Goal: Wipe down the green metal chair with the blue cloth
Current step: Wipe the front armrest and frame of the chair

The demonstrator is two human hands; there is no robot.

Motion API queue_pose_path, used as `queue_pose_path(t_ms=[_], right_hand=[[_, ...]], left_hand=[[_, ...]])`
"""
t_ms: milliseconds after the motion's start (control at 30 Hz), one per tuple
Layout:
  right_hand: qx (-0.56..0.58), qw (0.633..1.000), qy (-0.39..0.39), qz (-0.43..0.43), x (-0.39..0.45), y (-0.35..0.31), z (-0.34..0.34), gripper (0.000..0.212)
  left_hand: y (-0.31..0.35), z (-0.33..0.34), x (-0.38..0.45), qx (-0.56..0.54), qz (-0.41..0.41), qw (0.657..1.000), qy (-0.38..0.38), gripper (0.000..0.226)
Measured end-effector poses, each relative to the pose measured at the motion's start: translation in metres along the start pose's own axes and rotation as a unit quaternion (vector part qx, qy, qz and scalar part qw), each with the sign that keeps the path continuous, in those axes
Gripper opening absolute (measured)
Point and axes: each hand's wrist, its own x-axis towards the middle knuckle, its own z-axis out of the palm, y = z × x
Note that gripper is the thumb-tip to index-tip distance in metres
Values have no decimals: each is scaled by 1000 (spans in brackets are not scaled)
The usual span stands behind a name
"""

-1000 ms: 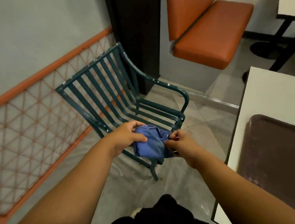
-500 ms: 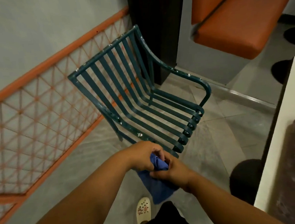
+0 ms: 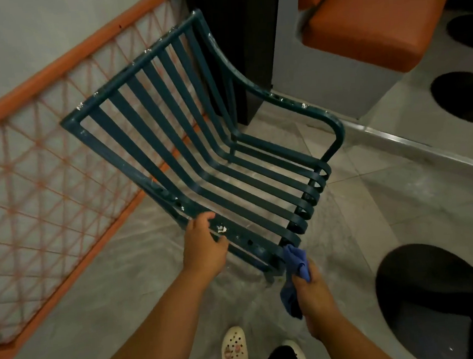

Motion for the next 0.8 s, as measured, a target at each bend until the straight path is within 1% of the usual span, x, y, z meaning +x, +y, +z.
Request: queue_pose_path(t_ms=[67, 133, 233, 267, 300, 367, 400, 433, 500, 567, 667, 733, 800], right_hand=[[-61, 997, 31, -28, 11, 5, 13, 34], [-143, 985, 52, -80, 23, 11, 27, 47], [-301, 942, 12, -146, 31, 24, 50, 66], [-328, 931, 9, -159, 33, 31, 54, 71], [-331, 927, 12, -174, 34, 38, 57, 74], [-313, 929, 29, -194, 33, 45, 60, 72], [-301, 931, 37, -203, 32, 44, 61, 69], [-288, 934, 44, -209, 33, 43, 61, 66], [-267, 941, 67, -196, 36, 40, 65, 52], [-260, 944, 88, -184, 37, 38, 71, 44], [-315, 920, 90, -217, 36, 42, 73, 55], [-322, 915, 82, -231, 37, 44, 67, 59], [-320, 916, 81, -227, 41, 42, 64, 57]], left_hand=[[-20, 17, 1, -48, -58, 997, -11, 51], [-39, 33, 2, -96, -123, 987, -38, 49], [-57, 52, 6, -144, -191, 967, -84, 40], [-60, 57, 7, -153, -205, 961, -103, 38], [-62, 62, 9, -166, -220, 953, -123, 38], [-62, 69, 12, -210, -253, 933, -148, 37], [-60, 72, 13, -238, -267, 921, -151, 33], [-56, 74, 14, -266, -278, 911, -149, 28], [-50, 76, 17, -294, -285, 902, -141, 19], [-46, 77, 18, -294, -285, 903, -131, 11], [-45, 79, 20, -255, -275, 919, -119, 7], [-43, 77, 18, -173, -221, 953, -112, 9], [-40, 73, 16, -72, -130, 985, -84, 13]])
